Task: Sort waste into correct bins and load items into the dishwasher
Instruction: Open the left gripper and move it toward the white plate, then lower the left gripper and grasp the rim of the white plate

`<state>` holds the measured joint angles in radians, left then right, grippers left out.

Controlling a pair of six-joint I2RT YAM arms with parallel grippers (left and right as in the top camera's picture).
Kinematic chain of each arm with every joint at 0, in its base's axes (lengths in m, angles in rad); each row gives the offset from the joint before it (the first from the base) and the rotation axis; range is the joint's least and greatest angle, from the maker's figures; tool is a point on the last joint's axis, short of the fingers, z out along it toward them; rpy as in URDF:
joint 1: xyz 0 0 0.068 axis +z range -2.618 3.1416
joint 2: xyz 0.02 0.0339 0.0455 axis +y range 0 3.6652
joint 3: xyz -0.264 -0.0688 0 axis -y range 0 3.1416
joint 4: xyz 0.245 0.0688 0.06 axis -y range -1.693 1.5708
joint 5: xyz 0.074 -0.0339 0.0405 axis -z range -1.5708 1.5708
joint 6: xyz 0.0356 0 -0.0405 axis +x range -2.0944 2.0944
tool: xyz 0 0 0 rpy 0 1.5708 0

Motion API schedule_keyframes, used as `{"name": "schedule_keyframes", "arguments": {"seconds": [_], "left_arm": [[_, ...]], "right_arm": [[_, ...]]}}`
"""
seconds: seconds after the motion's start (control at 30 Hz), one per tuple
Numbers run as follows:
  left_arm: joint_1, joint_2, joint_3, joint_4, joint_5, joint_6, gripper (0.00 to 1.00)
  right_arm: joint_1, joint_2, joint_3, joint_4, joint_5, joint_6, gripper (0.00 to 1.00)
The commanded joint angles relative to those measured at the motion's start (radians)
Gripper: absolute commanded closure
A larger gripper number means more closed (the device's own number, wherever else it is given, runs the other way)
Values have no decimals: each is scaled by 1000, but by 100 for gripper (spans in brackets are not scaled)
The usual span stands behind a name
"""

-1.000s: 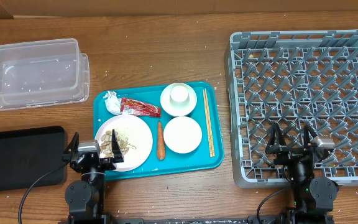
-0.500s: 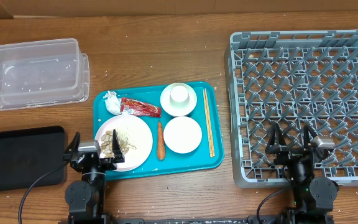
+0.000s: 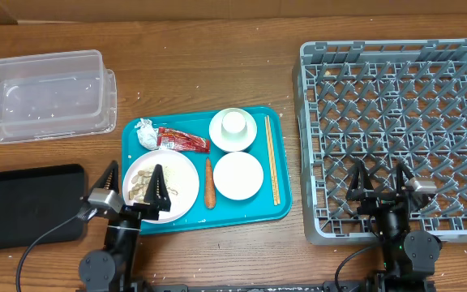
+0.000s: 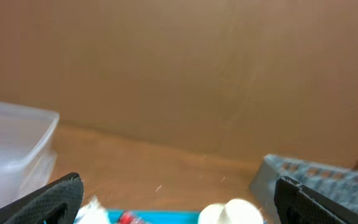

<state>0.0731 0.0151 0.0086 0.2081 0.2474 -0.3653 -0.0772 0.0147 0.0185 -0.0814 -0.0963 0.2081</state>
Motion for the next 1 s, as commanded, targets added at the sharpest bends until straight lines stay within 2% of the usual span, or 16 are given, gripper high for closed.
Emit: {"name": "schedule_keyframes", "arguments": {"seconds": [0.0,0.2,0.37,0.47,0.6,0.8,0.9,0.97], "left_arm": [[5,-11,5,16,96,-36,0],[5,-10,56,-15,143,-35,0],[5,38,187,-185,135,-23,0],[5,137,288,-301,101,-18,0],[5,373,467,-418,117,-8,0],[5,764,772,-496,391,101,0],[5,898,866,-496,499,96,0],[5,967,895,-488,596,37,0]], "right_arm": [[-3,-12,-10,5,9,-7,0],[-3,-12,-10,5,9,-7,0],[-3,-12,-10,5,9,-7,0],[-3,-12,-10,5,9,-7,0],[-3,-12,-10,5,9,-6,0],[-3,-12,-10,5,9,-6,0],[-3,-12,-10,5,9,-7,0],[-3,-12,-10,5,9,-6,0]]}}
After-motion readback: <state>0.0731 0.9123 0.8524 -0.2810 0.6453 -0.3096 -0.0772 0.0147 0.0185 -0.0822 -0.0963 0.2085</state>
